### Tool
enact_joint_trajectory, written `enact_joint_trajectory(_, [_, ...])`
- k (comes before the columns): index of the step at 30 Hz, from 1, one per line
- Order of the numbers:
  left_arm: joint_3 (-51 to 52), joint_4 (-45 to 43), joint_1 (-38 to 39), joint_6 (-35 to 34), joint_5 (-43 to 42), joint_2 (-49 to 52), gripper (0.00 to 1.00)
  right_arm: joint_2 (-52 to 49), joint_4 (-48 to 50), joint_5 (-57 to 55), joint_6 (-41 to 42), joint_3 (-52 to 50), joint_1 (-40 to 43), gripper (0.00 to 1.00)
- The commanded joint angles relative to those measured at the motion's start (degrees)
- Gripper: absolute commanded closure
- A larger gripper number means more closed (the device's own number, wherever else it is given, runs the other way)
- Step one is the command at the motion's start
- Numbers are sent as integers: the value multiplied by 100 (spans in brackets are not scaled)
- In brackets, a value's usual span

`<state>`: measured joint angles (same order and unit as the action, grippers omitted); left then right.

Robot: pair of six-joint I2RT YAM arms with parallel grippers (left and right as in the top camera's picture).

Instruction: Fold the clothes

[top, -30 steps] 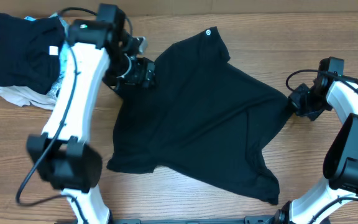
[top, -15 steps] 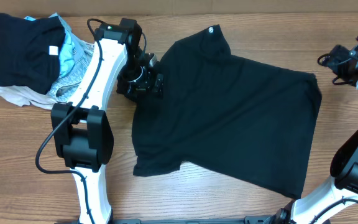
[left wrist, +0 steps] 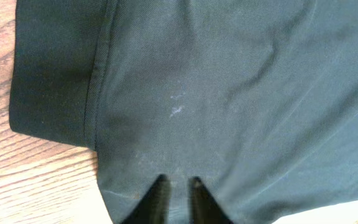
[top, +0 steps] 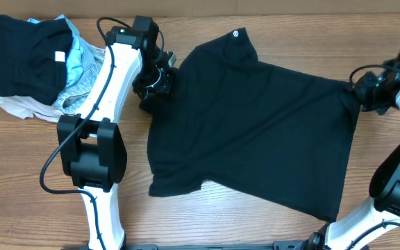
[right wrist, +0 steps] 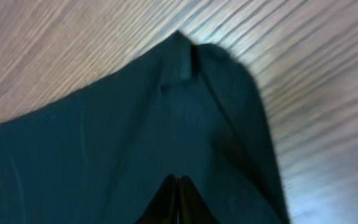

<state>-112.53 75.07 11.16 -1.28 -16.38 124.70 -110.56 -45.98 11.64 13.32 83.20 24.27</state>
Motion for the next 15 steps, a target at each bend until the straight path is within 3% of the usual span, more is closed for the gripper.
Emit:
enact_joint_trajectory(1, [55, -37, 13, -46, 31, 42, 95, -142, 529, 260, 66, -603, -111, 96])
enact_joint_trajectory(6, [289, -81, 13, -44, 37, 44, 96, -367, 1189, 133, 463, -868, -85, 96])
enact_joint_trajectory(15, [999, -398, 13, -114, 28, 44, 96, -592, 1731, -1353, 796, -855, 101, 96])
